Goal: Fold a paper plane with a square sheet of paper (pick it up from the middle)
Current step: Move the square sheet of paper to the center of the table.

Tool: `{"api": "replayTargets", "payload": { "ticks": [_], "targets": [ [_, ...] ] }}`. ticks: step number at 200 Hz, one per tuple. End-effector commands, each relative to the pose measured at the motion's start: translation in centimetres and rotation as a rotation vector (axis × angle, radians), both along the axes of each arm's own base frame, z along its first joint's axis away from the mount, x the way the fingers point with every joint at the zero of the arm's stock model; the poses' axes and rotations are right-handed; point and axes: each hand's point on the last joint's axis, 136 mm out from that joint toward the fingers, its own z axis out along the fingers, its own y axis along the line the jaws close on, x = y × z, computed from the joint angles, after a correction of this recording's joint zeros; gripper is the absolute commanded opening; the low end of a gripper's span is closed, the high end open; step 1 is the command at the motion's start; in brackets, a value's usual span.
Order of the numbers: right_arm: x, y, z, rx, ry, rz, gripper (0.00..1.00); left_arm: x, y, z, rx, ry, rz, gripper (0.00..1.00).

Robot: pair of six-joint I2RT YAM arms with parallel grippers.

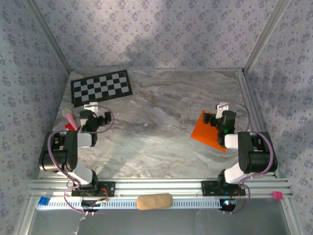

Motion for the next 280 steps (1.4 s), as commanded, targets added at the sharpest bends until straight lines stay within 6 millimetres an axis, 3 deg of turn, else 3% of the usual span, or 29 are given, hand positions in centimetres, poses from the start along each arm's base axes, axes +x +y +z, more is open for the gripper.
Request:
{"api": "replayTargets", "payload": {
  "ticks": [1, 239, 262, 280],
  "targets": [
    [0.5, -0.1, 0.6, -0.004, -0.011, 0.004, 1.00, 0.5, 0.0, 1.3, 0.000, -0.053, 0.002, 1.00],
    [0.3, -0.1, 0.7, -0.028, -0.016, -0.009, 1.00, 0.0, -0.9, 2.0, 0.017, -0.078, -0.039, 1.00],
    [-0.1, 0.2, 2.2, -0.047, -0.032, -0.009, 1.00, -0.5, -0.8, 3.2, 0.016, -0.095, -0.031, 1.00],
    [0.1, -0.7, 3.1, -0.031, 0.013, -0.051, 1.00, -0.8, -0.6, 4.2, -0.002, -0.072, -0.013, 1.00]
  ]
}}
